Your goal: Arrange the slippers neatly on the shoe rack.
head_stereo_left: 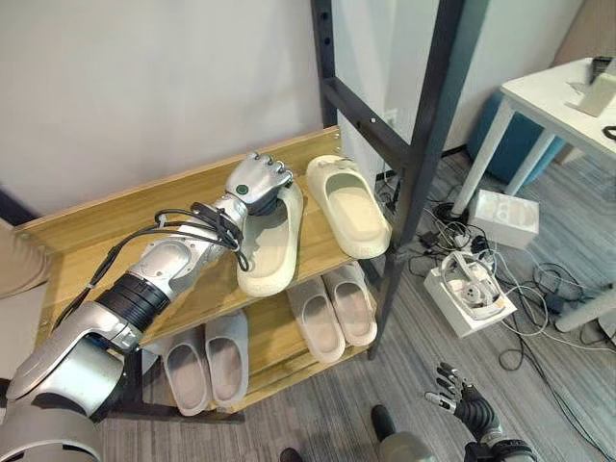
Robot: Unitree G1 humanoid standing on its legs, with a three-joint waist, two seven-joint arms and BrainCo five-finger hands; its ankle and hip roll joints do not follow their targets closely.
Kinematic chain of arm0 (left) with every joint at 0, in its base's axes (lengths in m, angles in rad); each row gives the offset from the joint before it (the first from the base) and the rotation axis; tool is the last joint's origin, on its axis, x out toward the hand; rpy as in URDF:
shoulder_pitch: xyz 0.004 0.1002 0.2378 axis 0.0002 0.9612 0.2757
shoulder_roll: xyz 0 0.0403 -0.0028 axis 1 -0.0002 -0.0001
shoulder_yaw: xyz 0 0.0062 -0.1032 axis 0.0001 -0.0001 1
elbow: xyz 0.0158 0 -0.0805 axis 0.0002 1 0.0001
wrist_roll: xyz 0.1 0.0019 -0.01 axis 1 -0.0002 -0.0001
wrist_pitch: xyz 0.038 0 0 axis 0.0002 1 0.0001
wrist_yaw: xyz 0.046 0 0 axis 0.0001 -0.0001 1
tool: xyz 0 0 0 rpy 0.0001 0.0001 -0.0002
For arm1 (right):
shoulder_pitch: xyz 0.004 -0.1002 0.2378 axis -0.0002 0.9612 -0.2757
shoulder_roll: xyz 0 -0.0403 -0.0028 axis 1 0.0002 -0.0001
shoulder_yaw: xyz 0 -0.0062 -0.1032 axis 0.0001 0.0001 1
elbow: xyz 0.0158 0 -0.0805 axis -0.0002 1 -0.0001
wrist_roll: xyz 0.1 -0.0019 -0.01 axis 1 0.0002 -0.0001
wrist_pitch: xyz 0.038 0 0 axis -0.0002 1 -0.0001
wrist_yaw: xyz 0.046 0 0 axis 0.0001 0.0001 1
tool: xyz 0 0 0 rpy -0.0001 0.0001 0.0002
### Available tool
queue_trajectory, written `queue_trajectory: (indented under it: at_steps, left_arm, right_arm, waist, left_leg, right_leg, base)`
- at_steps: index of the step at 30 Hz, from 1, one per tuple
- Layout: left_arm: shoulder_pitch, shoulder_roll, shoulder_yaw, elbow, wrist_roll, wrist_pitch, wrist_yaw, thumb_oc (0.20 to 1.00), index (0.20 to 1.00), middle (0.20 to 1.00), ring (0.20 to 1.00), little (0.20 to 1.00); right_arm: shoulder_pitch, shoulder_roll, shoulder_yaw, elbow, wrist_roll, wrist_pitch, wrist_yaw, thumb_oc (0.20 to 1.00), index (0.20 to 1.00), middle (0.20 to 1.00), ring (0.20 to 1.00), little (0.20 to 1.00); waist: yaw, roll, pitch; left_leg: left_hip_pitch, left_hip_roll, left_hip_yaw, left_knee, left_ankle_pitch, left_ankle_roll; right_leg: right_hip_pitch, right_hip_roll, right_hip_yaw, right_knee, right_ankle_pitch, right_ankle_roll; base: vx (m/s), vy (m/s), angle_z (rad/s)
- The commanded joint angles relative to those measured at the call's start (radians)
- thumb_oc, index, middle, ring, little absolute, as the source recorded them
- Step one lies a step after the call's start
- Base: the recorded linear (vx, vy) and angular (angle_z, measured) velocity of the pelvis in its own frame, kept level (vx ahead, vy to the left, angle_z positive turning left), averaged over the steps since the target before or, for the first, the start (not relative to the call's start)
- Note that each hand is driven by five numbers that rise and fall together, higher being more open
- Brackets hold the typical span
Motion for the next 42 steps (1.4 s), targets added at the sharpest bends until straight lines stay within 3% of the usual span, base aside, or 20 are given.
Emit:
queue_trajectory:
  at_steps: [1, 3, 4, 5, 15, 26, 28, 29, 30, 31, 32, 33, 36, 41, 42]
  left_arm:
    - [-0.148, -0.013, 0.055, 0.1, -0.005, 0.055, 0.034, 0.2, 0.2, 0.2, 0.2, 0.2]
    - [-0.152, -0.018, 0.054, 0.105, -0.008, 0.057, 0.034, 0.2, 0.2, 0.2, 0.2, 0.2]
    - [-0.156, -0.024, 0.064, 0.104, -0.022, 0.065, 0.026, 0.504, 0.504, 0.504, 0.504, 0.504]
    - [-0.156, -0.029, 0.067, 0.102, -0.027, 0.065, 0.022, 1.0, 1.0, 1.0, 1.0, 1.0]
    - [-0.138, -0.028, 0.124, -0.001, -0.089, 0.06, -0.06, 1.0, 1.0, 1.0, 1.0, 1.0]
    - [-0.043, -0.04, 0.263, -0.168, -0.227, 0.033, -0.105, 1.0, 1.0, 1.0, 1.0, 1.0]
    - [0.035, -0.092, 0.332, -0.198, -0.386, 0.002, -0.094, 1.0, 1.0, 1.0, 1.0, 1.0]
    - [0.14, -0.188, 0.399, -0.215, -0.65, -0.038, -0.103, 1.0, 1.0, 1.0, 1.0, 1.0]
    - [0.141, -0.188, 0.401, -0.217, -0.651, -0.038, -0.104, 1.0, 1.0, 1.0, 1.0, 1.0]
    - [0.173, -0.224, 0.409, -0.221, -0.783, -0.058, -0.126, 1.0, 1.0, 1.0, 1.0, 1.0]
    - [0.246, -0.296, 0.411, -0.249, -1.041, -0.088, -0.156, 1.0, 1.0, 1.0, 1.0, 1.0]
    - [0.247, -0.296, 0.411, -0.25, -1.043, -0.088, -0.157, 1.0, 1.0, 1.0, 1.0, 1.0]
    - [0.332, -0.339, 0.372, -0.299, -1.318, -0.076, -0.219, 1.0, 1.0, 1.0, 1.0, 1.0]
    - [0.403, -0.298, 0.321, -0.354, -1.511, -0.021, -0.258, 1.0, 1.0, 1.0, 1.0, 1.0]
    - [0.425, -0.251, 0.29, -0.394, -1.589, 0.007, -0.274, 1.0, 1.0, 1.0, 1.0, 1.0]
  right_arm:
    - [0.016, -0.016, -0.023, -0.09, 0.033, -0.06, -0.011, 1.0, 1.0, 1.0, 1.0, 1.0]
    - [0.017, -0.015, -0.024, -0.087, 0.035, -0.059, -0.012, 1.0, 1.0, 1.0, 1.0, 1.0]
    - [0.019, -0.011, -0.029, -0.083, 0.037, -0.056, -0.015, 1.0, 1.0, 1.0, 1.0, 1.0]
    - [0.019, -0.008, -0.029, -0.081, 0.039, -0.055, -0.015, 1.0, 1.0, 1.0, 1.0, 1.0]
    - [0.008, 0.007, -0.033, -0.07, 0.041, -0.022, 0.003, 1.0, 1.0, 1.0, 1.0, 1.0]
    - [-0.028, 0.039, -0.019, -0.045, 0.025, 0.017, 0.016, 1.0, 1.0, 1.0, 1.0, 1.0]
    - [-0.033, 0.047, -0.019, -0.04, 0.023, 0.021, 0.011, 1.0, 1.0, 1.0, 1.0, 1.0]
    - [-0.028, 0.056, -0.018, -0.04, 0.024, 0.028, 0.009, 1.0, 1.0, 1.0, 1.0, 1.0]
    - [-0.028, 0.056, -0.017, -0.04, 0.024, 0.028, 0.009, 1.0, 1.0, 1.0, 1.0, 1.0]
    - [-0.026, 0.056, -0.017, -0.044, 0.02, 0.032, 0.007, 1.0, 1.0, 1.0, 1.0, 1.0]
    - [-0.019, 0.06, -0.018, -0.054, 0.015, 0.037, 0.007, 1.0, 1.0, 1.0, 1.0, 1.0]
    - [-0.018, 0.059, -0.018, -0.054, 0.015, 0.037, 0.007, 1.0, 1.0, 1.0, 1.0, 1.0]
    - [-0.018, 0.06, -0.022, -0.06, 0.012, 0.047, 0.002, 1.0, 1.0, 1.0, 1.0, 1.0]
    - [-0.012, 0.041, -0.023, -0.086, 0.006, 0.062, 0.005, 1.0, 1.0, 1.0, 1.0, 1.0]
    - [-0.006, 0.023, -0.017, -0.103, 0.004, 0.071, 0.017, 1.0, 1.0, 1.0, 1.0, 1.0]
  waist:
    - [-0.002, -0.028, 0.012]
    - [-0.002, -0.029, 0.012]
    - [-0.002, -0.03, 0.011]
    - [-0.001, -0.031, 0.01]
    - [0.035, -0.039, 0.001]
    - [0.101, -0.051, -0.005]
    - [0.11, -0.051, -0.002]
    - [0.115, -0.05, -0.004]
    - [0.114, -0.05, -0.006]
    - [0.116, -0.049, -0.006]
    - [0.12, -0.048, -0.006]
    - [0.12, -0.047, -0.007]
    - [0.122, -0.044, -0.005]
    - [0.121, -0.04, -0.002]
    - [0.118, -0.039, 0.0]
  left_leg:
    - [0.113, 0.044, -0.056, -0.002, -0.108, -0.063]
    - [0.115, 0.045, -0.054, -0.002, -0.108, -0.064]
    - [0.116, 0.046, -0.056, -0.002, -0.108, -0.064]
    - [0.117, 0.047, -0.057, -0.002, -0.107, -0.064]
    - [0.11, 0.046, -0.097, -0.002, -0.101, -0.063]
    - [0.088, 0.037, -0.156, -0.002, -0.088, -0.058]
    - [0.093, 0.036, -0.162, -0.002, -0.091, -0.058]
    - [0.093, 0.035, -0.166, -0.002, -0.086, -0.057]
    - [0.089, 0.034, -0.166, -0.002, -0.082, -0.057]
    - [0.088, 0.034, -0.167, -0.002, -0.08, -0.057]
    - [0.085, 0.033, -0.17, -0.002, -0.076, -0.055]
    - [0.085, 0.034, -0.17, -0.002, -0.077, -0.055]
    - [0.083, 0.034, -0.172, -0.002, -0.073, -0.052]
    - [0.08, 0.034, -0.169, -0.002, -0.07, -0.05]
    - [0.079, 0.034, -0.165, -0.002, -0.07, -0.051]
  right_leg:
    - [0.004, -0.011, -0.049, 0.0, -0.026, 0.076]
    - [0.005, -0.01, -0.05, 0.0, -0.026, 0.075]
    - [0.006, -0.008, -0.05, 0.0, -0.027, 0.073]
    - [0.007, -0.008, -0.05, 0.0, -0.027, 0.073]
    - [0.034, -0.012, -0.095, 0.0, -0.036, 0.065]
    - [0.058, -0.021, -0.149, 0.0, -0.043, 0.057]
    - [0.066, -0.02, -0.153, 0.0, -0.047, 0.056]
    - [0.068, -0.021, -0.155, 0.0, -0.045, 0.053]
    - [0.064, -0.022, -0.155, 0.0, -0.042, 0.052]
    - [0.064, -0.022, -0.157, 0.0, -0.041, 0.051]
    - [0.064, -0.022, -0.16, 0.0, -0.039, 0.05]
    - [0.064, -0.022, -0.16, 0.0, -0.039, 0.05]
    - [0.062, -0.022, -0.162, 0.0, -0.037, 0.049]
    - [0.06, -0.024, -0.164, 0.0, -0.034, 0.052]
    - [0.058, -0.023, -0.158, 0.0, -0.034, 0.053]
  base:
    - [0.01, -0.05, -0.04]
    - [0.0, 0.0, 0.0]
    - [0.0, 0.0, 0.0]
    - [0.0, 0.0, 0.0]
    - [-0.01, -0.002, 0.04]
    - [-0.02, -0.008, 0.19]
    - [0.0, -0.003, 0.03]
    - [0.0, -0.004, 0.09]
    - [-0.01, 0.001, 0.12]
    - [-0.01, 0.0, 0.13]
    - [0.0, 0.001, 0.12]
    - [-0.01, 0.002, 0.08]
    - [0.0, 0.0, 0.0]
    - [0.0, 0.0, 0.0]
    - [0.0, 0.0, 0.0]
